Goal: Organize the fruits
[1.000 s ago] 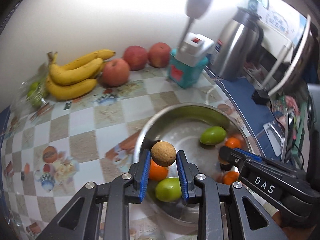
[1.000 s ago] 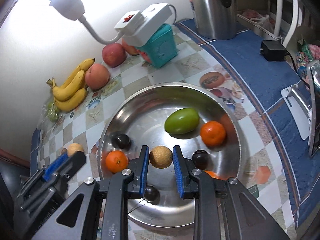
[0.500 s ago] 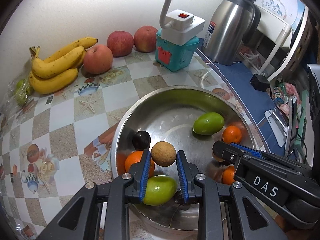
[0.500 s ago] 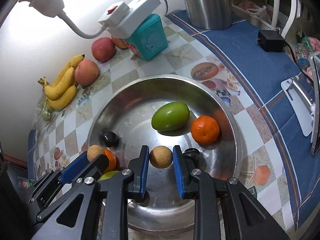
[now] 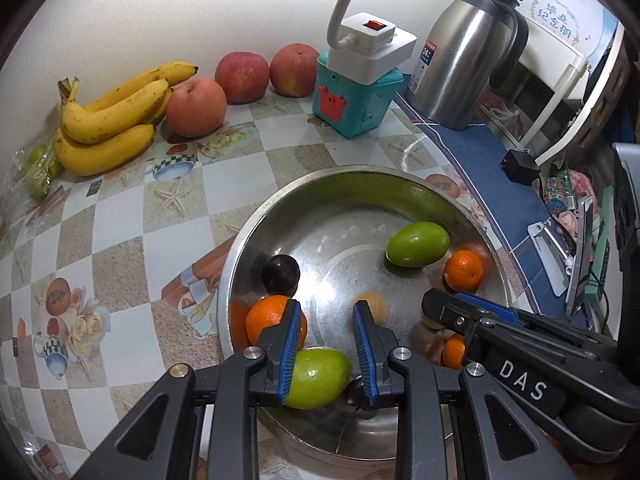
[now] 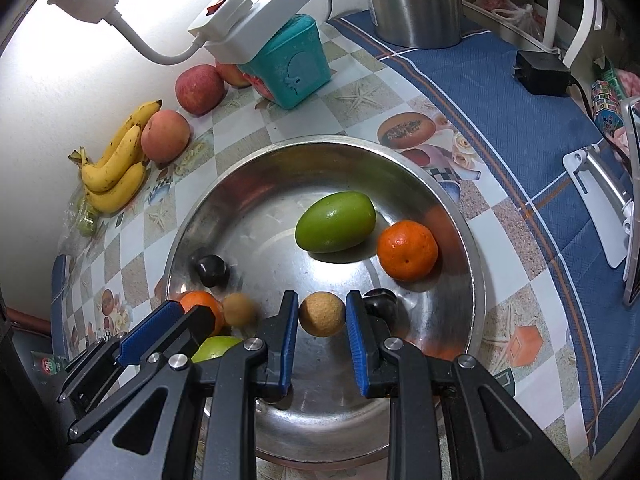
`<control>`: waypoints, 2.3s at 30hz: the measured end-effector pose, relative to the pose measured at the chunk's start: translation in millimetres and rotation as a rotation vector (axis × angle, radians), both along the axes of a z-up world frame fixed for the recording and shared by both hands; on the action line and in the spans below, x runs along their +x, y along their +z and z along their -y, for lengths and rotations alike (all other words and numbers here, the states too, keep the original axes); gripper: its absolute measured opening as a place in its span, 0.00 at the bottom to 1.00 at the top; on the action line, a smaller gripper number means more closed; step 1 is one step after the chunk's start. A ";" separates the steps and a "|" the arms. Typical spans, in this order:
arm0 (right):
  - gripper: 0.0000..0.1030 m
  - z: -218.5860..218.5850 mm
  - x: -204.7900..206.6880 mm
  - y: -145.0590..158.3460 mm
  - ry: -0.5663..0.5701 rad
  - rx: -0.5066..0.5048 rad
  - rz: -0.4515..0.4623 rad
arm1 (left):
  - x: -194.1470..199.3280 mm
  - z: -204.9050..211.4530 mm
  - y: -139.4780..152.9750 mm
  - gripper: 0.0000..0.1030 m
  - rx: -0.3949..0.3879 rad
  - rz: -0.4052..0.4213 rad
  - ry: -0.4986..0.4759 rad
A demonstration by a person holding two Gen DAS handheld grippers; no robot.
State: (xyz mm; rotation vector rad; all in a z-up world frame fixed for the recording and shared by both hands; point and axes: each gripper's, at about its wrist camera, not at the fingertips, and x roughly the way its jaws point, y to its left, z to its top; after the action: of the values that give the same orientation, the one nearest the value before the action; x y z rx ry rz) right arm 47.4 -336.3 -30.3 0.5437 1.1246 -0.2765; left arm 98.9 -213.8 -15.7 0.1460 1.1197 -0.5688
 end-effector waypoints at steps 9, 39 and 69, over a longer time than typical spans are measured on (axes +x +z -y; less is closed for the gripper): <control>0.26 -4.0 2.6 -1.2 0.015 -0.013 -0.011 | 3.9 -10.7 5.2 0.41 -0.005 -0.006 0.037; 0.92 -59.2 1.5 11.8 0.135 -0.184 0.005 | 5.9 -135.5 3.9 1.00 0.191 0.067 0.535; 0.92 -115.0 -64.3 15.8 0.236 -0.206 0.018 | -77.8 -166.7 14.3 1.00 0.411 0.177 0.554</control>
State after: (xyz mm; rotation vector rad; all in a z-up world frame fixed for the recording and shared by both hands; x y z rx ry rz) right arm -16.9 -221.3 -14.5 0.2281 1.1168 -0.1787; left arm 21.0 -47.1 -1.4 0.2259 1.0337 0.1697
